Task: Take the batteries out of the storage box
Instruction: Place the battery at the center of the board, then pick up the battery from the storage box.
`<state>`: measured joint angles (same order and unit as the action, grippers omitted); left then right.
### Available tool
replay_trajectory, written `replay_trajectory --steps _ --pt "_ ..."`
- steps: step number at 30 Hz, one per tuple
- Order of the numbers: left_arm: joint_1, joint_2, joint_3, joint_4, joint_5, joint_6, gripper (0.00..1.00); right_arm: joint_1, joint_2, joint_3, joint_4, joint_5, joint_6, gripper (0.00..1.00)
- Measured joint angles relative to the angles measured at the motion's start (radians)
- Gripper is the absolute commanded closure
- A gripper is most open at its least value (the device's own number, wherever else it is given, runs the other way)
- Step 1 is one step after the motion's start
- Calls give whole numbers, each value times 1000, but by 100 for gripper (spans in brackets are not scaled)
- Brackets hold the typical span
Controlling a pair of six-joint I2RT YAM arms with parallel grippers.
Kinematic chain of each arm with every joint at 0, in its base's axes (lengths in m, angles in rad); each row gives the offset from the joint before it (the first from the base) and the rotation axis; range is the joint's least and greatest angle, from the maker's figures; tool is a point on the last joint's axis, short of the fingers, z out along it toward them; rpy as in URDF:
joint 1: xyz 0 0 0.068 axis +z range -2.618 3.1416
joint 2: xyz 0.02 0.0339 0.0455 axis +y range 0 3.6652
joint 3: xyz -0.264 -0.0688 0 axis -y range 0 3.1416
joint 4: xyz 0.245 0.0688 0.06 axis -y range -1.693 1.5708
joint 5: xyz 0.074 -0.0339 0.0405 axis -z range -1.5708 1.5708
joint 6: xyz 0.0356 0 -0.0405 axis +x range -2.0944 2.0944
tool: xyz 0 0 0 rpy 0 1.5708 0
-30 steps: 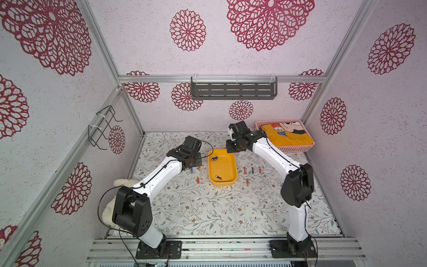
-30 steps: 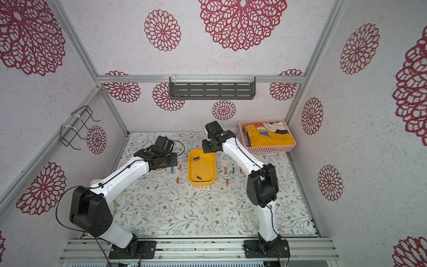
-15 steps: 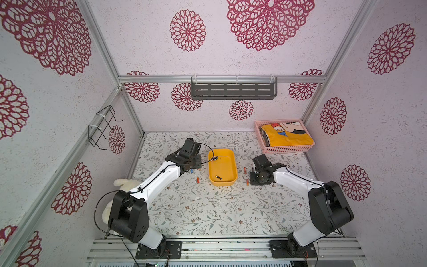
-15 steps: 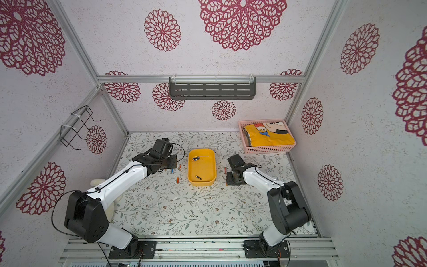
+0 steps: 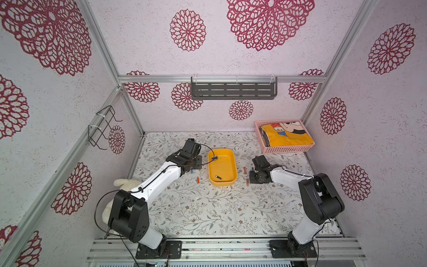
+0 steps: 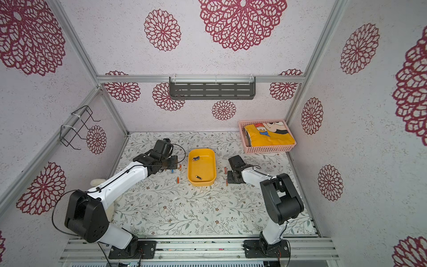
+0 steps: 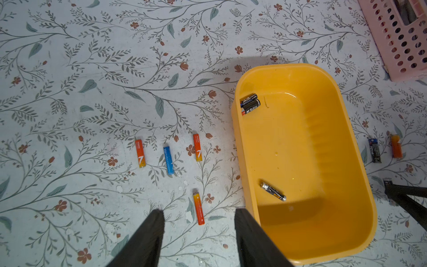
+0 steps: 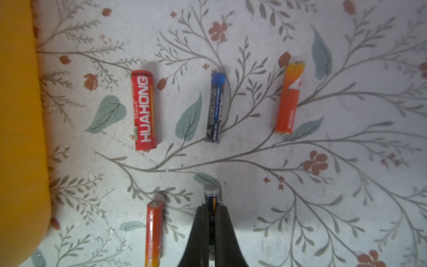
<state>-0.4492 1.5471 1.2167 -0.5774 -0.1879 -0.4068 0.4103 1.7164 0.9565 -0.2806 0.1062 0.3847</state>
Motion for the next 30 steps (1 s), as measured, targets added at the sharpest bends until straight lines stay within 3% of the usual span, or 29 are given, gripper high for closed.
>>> replay_trajectory --steps 8,12,16,20,25,30 --pt "-6 25 51 -14 34 81 46 -5 12 0 28 3 0 100" --pt "-11 54 94 -15 37 105 46 -6 12 -1 28 3 0 91" --pt "-13 59 98 -15 43 127 45 -6 12 0 20 3 0 89" --pt "-13 71 125 -20 45 154 45 -7 12 0 9 2 1 75" --pt "-13 110 196 -29 48 193 44 -9 11 8 -17 -5 0 72" --pt "-13 176 306 -53 77 256 52 -15 -13 41 -82 -9 0 61"
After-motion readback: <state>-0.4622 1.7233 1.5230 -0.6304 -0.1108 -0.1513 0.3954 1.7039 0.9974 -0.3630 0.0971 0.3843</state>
